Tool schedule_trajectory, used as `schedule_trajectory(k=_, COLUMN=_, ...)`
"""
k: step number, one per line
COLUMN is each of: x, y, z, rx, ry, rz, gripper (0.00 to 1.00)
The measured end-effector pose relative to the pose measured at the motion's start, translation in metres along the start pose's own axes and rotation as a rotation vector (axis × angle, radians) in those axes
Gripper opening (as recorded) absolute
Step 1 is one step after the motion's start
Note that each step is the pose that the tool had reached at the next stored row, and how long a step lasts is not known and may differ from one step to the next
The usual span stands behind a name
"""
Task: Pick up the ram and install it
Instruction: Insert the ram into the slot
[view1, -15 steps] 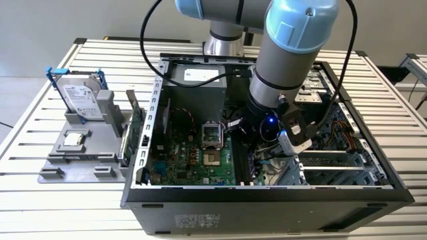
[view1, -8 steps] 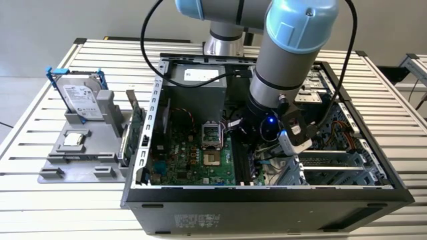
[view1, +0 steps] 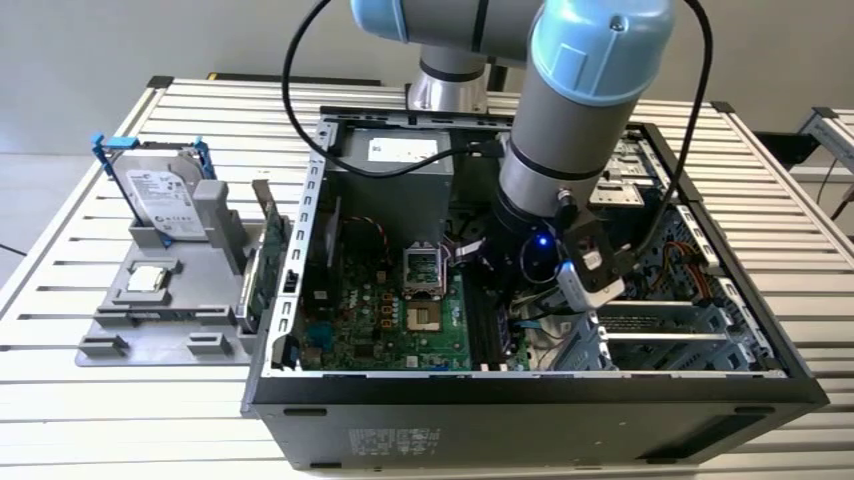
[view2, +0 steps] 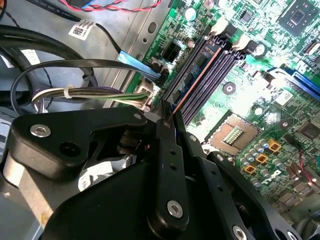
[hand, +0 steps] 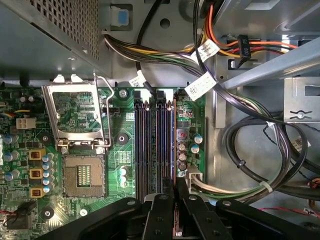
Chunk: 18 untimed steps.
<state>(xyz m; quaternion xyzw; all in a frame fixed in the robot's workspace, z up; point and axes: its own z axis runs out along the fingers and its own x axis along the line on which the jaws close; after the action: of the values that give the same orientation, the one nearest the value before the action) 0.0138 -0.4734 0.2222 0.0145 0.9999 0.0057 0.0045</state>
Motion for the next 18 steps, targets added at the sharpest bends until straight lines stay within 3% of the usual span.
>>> schedule_trajectory(k=18, x=-0.0009, y=0.0001, z=0.0017, rx=-0.0004, ry=0.0001, rz=-0.006, gripper=0.00)
